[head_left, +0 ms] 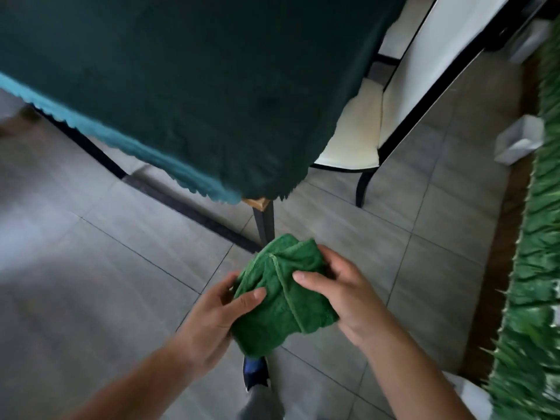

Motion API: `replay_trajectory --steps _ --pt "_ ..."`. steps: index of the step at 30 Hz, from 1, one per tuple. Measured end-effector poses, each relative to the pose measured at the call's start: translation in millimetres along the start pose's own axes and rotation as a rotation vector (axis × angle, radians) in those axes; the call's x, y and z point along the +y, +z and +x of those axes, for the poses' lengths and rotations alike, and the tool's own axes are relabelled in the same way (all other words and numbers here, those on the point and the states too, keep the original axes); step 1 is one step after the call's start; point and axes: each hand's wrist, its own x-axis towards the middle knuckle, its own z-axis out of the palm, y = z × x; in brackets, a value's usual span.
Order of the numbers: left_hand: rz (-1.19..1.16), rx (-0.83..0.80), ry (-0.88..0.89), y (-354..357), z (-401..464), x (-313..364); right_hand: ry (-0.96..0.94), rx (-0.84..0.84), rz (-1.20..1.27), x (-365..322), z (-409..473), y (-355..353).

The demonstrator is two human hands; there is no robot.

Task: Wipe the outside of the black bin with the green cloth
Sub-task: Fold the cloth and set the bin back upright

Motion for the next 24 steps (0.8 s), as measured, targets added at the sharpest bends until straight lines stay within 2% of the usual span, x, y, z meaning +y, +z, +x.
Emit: replay_trajectory --steps 6,10,17,24 --pt "0.149 0.049 0.167 11 -10 134 -0.072 0.135 0.05 -103 26 43" --pt "0.213 0.166 0.281 14 17 198 -0.135 0.141 -0.051 -158 83 63" --pt "0.406 0.329 0.325 -4 95 263 -0.196 0.172 -0.411 -199 201 58" --pt "0.504 0.528 0.356 -15 166 297 -0.253 0.148 -0.485 -208 275 50"
